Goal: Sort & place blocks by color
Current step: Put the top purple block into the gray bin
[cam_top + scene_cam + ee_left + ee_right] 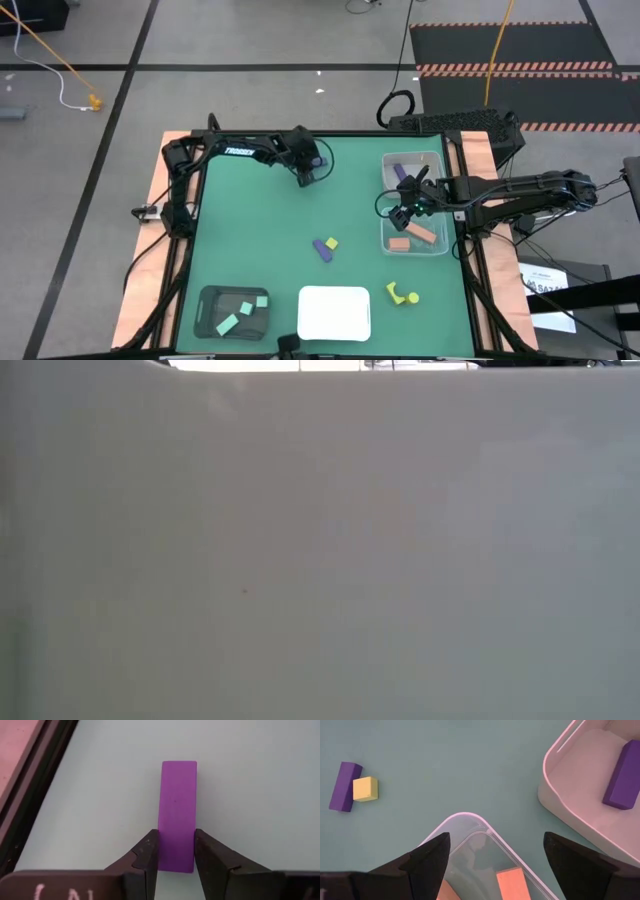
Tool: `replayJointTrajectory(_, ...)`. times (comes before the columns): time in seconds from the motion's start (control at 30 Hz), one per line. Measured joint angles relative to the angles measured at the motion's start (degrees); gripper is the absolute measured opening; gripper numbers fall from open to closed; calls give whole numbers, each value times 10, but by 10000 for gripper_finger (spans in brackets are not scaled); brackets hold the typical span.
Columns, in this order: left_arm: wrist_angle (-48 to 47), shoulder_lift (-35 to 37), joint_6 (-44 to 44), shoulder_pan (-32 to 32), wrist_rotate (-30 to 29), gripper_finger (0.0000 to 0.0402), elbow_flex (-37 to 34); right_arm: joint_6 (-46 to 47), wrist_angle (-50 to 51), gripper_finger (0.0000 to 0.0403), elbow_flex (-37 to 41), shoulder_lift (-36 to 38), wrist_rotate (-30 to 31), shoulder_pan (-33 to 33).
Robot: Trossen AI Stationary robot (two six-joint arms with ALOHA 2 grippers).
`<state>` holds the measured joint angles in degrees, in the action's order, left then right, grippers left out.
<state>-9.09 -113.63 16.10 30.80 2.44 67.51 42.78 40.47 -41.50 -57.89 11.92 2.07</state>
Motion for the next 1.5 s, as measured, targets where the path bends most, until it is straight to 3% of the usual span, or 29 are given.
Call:
replayJointTrajectory(0.3, -19, 5, -7, -10, 3, 75, 1, 0, 0, 313, 0, 0, 0, 0)
replayJointTrajectory(0.5, -29, 18, -33, -9, 12, 14, -1, -2, 0, 313, 0, 0, 0, 0)
replayJointTrajectory(0.6, -30, 18, -35, -9, 21, 5, -1, -4, 0, 313, 0, 0, 0, 0)
replayJointTrajectory(1.13, -30, 15, 6, -18, -17, 174, -1, -4, 0, 313, 0, 0, 0, 0)
replayJointTrajectory(1.5, -30, 31, 65, -31, -40, 191, -1, -19, 0, 313, 0, 0, 0, 0)
